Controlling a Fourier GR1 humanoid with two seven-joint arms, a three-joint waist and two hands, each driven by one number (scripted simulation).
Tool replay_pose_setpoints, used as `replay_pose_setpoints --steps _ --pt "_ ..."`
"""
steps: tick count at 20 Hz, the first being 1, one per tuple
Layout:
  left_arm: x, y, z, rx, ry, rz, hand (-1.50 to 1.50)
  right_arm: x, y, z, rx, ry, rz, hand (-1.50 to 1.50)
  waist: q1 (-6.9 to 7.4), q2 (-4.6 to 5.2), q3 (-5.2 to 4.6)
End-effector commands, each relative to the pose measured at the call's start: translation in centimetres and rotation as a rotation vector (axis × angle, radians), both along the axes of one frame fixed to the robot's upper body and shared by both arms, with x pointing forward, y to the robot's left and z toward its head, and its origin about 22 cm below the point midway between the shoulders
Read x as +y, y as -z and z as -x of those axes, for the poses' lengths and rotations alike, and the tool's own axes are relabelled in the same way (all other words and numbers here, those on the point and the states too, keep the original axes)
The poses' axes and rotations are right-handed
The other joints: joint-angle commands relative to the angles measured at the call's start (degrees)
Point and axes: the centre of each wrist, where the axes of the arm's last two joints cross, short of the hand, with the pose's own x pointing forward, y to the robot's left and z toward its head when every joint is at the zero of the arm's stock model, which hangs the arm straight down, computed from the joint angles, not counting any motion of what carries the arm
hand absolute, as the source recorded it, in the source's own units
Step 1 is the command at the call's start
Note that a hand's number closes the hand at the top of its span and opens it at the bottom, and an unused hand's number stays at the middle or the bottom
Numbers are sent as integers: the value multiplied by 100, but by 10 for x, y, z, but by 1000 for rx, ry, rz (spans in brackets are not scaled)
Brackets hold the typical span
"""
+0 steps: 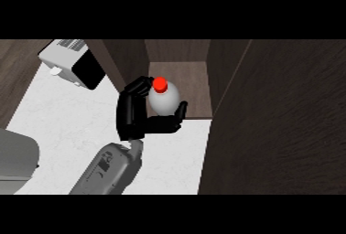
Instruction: Pick up the bottled water, place it into the cabinet and close the cabinet
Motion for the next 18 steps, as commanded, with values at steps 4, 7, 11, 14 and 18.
replay_pose_setpoints --steps 4,7,11,14,18 --pt "-4 -11 -38 22 -58 -87 150 -9 -27 24 -53 7 -20 -150 -39 -4 -3" --pt "-16 -26 -51 12 -59 -107 150 -15 -21 20 -43 -1 -15 -150 -31 0 3" --pt "-10 3 -72 68 -103 -198 150 -6 -20 13 -35 -11 -7 -150 -76 25 -5" --pt "-2 6 -87 86 -138 -216 150 -11 -15 16 -42 -27 -20 -150 -97 33 0" --pt "-15 -8 -99 102 -185 -244 150 -12 -16 21 -46 -13 -24 -150 -119 22 1"
